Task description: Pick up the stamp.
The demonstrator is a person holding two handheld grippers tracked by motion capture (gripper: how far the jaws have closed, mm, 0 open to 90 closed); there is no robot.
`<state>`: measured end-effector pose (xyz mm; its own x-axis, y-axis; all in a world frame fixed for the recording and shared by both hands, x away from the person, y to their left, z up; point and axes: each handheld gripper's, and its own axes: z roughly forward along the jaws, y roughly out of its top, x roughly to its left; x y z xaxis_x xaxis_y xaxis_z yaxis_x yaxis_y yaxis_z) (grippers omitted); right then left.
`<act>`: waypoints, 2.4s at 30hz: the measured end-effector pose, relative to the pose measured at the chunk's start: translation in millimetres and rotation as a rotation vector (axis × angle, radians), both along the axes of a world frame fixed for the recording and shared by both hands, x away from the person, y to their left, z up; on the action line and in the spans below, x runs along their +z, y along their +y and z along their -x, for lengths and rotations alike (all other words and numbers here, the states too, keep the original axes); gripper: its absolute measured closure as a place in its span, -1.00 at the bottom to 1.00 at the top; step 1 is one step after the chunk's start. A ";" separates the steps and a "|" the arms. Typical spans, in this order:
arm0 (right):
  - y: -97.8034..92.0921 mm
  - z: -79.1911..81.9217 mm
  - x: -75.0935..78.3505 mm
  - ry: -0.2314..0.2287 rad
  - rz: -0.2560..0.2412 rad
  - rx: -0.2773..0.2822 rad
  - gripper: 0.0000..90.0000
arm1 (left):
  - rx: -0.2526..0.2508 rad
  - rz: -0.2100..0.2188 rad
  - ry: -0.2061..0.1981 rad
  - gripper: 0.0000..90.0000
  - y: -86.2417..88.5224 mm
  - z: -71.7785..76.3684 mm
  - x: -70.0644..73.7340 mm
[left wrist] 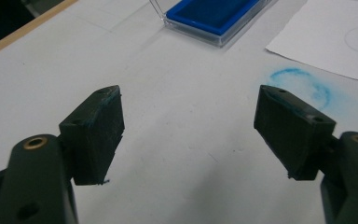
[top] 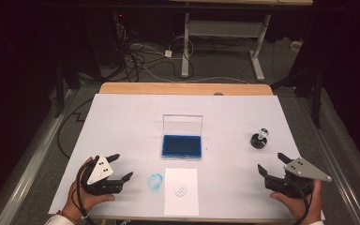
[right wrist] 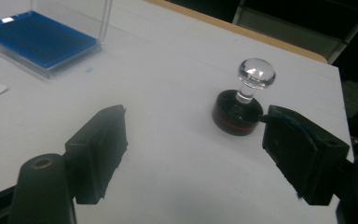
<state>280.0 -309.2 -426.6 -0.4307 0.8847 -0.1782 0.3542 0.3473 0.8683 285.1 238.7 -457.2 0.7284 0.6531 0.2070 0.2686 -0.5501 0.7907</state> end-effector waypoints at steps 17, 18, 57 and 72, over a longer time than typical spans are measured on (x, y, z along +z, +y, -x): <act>-9.9 -78.9 11.2 0.124 0.027 -0.017 -0.53 | -0.044 -0.010 0.029 -0.49 -2.5 -0.3 -2.7; -8.9 -84.4 12.0 0.131 0.038 -0.010 -0.53 | -0.046 -0.006 0.029 -0.49 -1.7 -0.6 -3.4; -9.3 -146.2 0.0 0.308 0.045 -0.026 0.25 | -0.054 -0.040 0.086 -0.48 -4.6 -5.9 -10.6; -10.3 -143.3 1.3 0.286 0.046 -0.041 0.27 | -0.063 -0.047 0.086 -0.48 -5.6 -6.3 -10.4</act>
<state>423.2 -319.5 -425.2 -0.4333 0.8962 -0.0947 0.5968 0.3641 0.7150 291.4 233.1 -467.6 0.7844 0.5962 0.1709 0.2980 -0.6040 0.7392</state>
